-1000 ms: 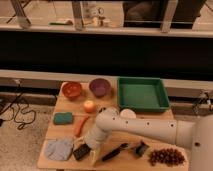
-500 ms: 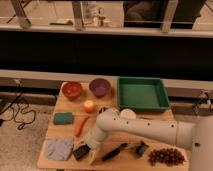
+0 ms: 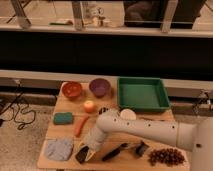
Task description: Place eraser in metal cup
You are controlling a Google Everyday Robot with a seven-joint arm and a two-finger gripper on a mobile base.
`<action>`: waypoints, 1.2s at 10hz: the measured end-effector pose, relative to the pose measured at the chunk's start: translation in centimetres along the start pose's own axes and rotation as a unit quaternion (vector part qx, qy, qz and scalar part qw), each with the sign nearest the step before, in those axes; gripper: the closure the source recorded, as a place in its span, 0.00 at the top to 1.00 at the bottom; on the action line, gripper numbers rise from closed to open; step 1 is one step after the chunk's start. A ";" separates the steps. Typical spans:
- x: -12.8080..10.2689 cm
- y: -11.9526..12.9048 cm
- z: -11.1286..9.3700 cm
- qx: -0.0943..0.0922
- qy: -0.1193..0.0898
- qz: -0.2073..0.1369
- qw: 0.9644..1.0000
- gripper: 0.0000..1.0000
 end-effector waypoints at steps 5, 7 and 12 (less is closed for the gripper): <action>-1.8 -0.5 -0.6 0.012 -0.012 -0.018 1.000 0.01; -2.6 -1.0 -0.9 0.016 -0.012 -0.027 0.999 0.01; -5.0 -2.4 -4.6 0.057 -0.014 -0.046 0.997 0.01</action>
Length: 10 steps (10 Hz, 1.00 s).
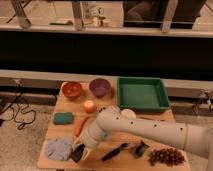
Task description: Place eraser in metal cup
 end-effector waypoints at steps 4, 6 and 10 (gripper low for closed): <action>-1.4 -1.0 -1.7 0.020 -0.010 -0.013 1.000 0.01; -2.4 -1.6 -3.2 0.033 -0.014 -0.019 0.999 0.01; -3.6 -2.4 -4.1 0.042 -0.019 -0.033 0.998 0.01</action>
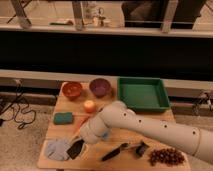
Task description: Place eraser in metal cup
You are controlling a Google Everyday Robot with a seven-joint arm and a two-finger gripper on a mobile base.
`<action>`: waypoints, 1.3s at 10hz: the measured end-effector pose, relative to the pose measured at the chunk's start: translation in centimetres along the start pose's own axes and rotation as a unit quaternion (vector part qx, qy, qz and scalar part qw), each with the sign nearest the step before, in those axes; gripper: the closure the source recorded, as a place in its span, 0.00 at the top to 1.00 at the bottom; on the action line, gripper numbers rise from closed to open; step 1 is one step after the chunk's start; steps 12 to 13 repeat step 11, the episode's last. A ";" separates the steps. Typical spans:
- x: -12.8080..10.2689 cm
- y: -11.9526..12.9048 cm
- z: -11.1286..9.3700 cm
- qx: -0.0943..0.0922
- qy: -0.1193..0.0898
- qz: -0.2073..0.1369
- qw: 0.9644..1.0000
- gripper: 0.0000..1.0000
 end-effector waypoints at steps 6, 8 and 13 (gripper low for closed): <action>0.4 -0.9 0.4 -0.008 -0.002 0.004 1.000 0.01; 0.5 -0.9 0.4 -0.007 -0.001 0.005 1.000 0.01; 0.5 -0.9 0.4 -0.008 -0.001 0.005 1.000 0.01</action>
